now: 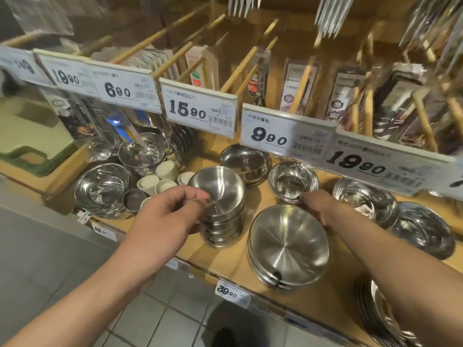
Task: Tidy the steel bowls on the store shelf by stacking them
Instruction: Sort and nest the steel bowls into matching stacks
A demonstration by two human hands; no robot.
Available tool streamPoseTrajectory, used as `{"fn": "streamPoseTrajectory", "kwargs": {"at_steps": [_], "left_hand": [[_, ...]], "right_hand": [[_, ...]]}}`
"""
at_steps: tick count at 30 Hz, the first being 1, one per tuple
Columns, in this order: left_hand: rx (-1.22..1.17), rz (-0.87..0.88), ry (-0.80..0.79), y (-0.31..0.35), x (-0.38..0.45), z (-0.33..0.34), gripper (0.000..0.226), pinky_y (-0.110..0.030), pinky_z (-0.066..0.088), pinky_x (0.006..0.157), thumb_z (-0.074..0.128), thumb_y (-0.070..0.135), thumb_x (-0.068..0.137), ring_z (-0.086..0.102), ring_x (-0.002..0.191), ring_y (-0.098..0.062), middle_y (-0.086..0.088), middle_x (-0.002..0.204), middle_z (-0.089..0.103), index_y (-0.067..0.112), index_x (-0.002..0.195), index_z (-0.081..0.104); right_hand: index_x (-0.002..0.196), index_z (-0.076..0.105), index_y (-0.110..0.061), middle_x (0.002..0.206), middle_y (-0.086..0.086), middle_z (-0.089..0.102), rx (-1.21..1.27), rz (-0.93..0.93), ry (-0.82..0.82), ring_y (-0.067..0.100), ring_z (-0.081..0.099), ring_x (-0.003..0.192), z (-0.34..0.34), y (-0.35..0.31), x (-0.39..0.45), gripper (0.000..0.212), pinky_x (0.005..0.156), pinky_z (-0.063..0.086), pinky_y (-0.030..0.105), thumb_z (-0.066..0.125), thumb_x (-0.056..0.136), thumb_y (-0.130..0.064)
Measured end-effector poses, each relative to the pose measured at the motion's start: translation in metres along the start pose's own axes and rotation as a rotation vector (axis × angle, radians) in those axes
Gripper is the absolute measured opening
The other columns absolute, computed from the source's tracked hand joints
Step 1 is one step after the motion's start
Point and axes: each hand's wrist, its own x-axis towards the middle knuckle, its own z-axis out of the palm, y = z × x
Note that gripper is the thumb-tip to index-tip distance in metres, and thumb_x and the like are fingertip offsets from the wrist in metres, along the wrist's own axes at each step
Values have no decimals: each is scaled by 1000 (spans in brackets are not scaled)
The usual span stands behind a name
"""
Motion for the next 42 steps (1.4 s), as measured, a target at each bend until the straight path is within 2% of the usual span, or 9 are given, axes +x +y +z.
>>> {"fn": "streamPoseTrajectory", "kwargs": {"at_steps": [6, 11, 14, 19, 25, 29, 33, 37, 42], "left_hand": [[4, 8, 74, 4, 10, -6, 21, -22, 57, 67, 59, 8, 96, 68, 80, -12, -7, 91, 74, 18, 91, 76], [-11, 11, 91, 11, 14, -8, 19, -25, 58, 70, 59, 8, 97, 68, 76, -9, -2, 89, 74, 15, 90, 75], [-16, 17, 78, 18, 13, -4, 18, -25, 59, 68, 59, 8, 96, 67, 74, -12, -2, 84, 72, 13, 89, 74], [19, 35, 28, 25, 9, 7, 19, -47, 55, 94, 59, 8, 95, 67, 86, -22, -4, 91, 74, 16, 90, 75], [58, 64, -43, 25, 5, 20, 23, -49, 57, 93, 61, 10, 93, 67, 85, -19, 4, 84, 74, 24, 85, 77], [88, 89, -78, 22, 7, 27, 19, -44, 58, 85, 60, 10, 95, 65, 77, -15, -6, 90, 76, 19, 93, 76], [81, 85, -106, 22, 13, 35, 19, -36, 55, 74, 61, 13, 95, 64, 65, -6, 6, 74, 71, 23, 89, 76], [110, 98, -139, 20, 16, 50, 20, -43, 57, 84, 64, 21, 94, 69, 85, -19, 8, 79, 74, 33, 85, 76], [118, 101, -249, 19, 15, 73, 16, -21, 54, 62, 61, 20, 97, 68, 78, -15, -1, 83, 73, 25, 91, 74]], "right_hand": [[83, 55, 6, 63, 15, 56, 76, 25, -15, 21, 57, 36, 9, -2, 6, 20, 26, 34, 17, 43, 97, 12], [79, 53, 3, 48, 12, 57, 146, 92, -51, 18, 53, 27, 2, -3, -4, 21, 27, 40, 21, 45, 98, 7], [95, 53, 4, 66, 13, 59, 237, 89, -80, 16, 57, 32, -4, -9, -17, 11, 29, 44, 22, 44, 102, 4], [131, 49, 1, 110, 16, 60, 376, 71, -125, 16, 58, 71, -14, -12, -42, 27, 38, 51, 17, 41, 105, 1], [88, 53, -6, 93, 7, 53, 475, 22, -9, 15, 57, 79, -30, -10, -71, 15, 48, 56, 20, 53, 103, -4], [89, 56, -8, 89, 7, 56, 539, 14, -25, 15, 58, 79, -42, -8, -85, 13, 44, 55, 18, 56, 102, -9], [90, 61, -7, 86, 8, 58, 583, 35, -39, 16, 60, 75, -56, -4, -98, 11, 44, 56, 19, 58, 101, -6], [84, 62, -9, 83, 8, 58, 556, 40, -40, 15, 59, 71, -74, 6, -112, 16, 49, 56, 21, 58, 99, -5], [84, 50, -4, 77, 9, 51, 501, 69, 33, 17, 57, 67, -98, 23, -131, 20, 42, 54, 21, 45, 103, -1]]}}
